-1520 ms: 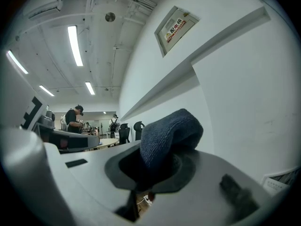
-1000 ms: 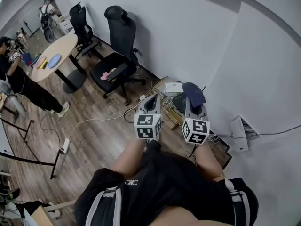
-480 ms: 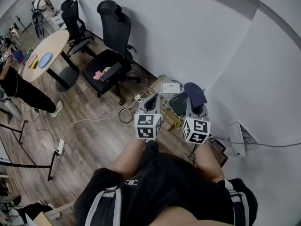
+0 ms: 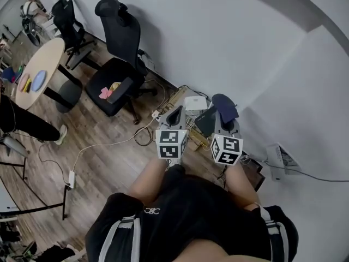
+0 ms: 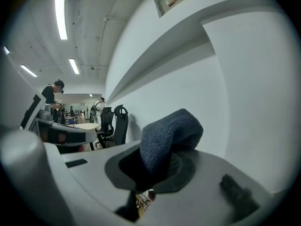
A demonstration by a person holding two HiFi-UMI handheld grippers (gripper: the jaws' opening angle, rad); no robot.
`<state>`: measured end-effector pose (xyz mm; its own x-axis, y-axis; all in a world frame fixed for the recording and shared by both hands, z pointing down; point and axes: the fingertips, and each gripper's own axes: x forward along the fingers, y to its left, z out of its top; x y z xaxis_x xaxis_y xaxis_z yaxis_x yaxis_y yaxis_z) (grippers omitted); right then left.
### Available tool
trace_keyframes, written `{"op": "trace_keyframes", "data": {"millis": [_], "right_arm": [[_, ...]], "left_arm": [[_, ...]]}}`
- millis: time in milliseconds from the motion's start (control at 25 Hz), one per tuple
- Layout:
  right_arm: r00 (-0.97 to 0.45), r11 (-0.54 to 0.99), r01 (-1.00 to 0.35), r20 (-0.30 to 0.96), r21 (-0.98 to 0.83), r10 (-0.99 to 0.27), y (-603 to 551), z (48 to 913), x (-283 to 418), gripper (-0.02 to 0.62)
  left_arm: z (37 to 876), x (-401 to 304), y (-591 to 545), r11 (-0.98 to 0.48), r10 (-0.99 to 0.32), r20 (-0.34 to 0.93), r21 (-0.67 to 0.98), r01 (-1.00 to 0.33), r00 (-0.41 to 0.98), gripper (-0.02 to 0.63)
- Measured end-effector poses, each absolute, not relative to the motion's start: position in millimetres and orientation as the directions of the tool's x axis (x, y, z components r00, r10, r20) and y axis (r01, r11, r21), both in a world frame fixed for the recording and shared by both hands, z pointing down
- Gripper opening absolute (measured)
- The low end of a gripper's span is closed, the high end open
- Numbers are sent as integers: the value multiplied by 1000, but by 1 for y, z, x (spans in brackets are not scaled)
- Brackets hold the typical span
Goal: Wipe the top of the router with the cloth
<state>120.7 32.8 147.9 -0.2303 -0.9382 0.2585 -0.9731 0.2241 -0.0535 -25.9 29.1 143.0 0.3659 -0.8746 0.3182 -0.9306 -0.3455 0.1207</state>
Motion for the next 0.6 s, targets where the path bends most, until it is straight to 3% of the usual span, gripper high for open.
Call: {"op": "trace_keyframes", "data": {"millis": [600], "right_arm": [[-154, 164, -986, 402, -8, -903, -67, 185, 86, 46]], "left_arm": [[195, -54, -85, -435, -774, 409, 211, -875, 484, 5]]}}
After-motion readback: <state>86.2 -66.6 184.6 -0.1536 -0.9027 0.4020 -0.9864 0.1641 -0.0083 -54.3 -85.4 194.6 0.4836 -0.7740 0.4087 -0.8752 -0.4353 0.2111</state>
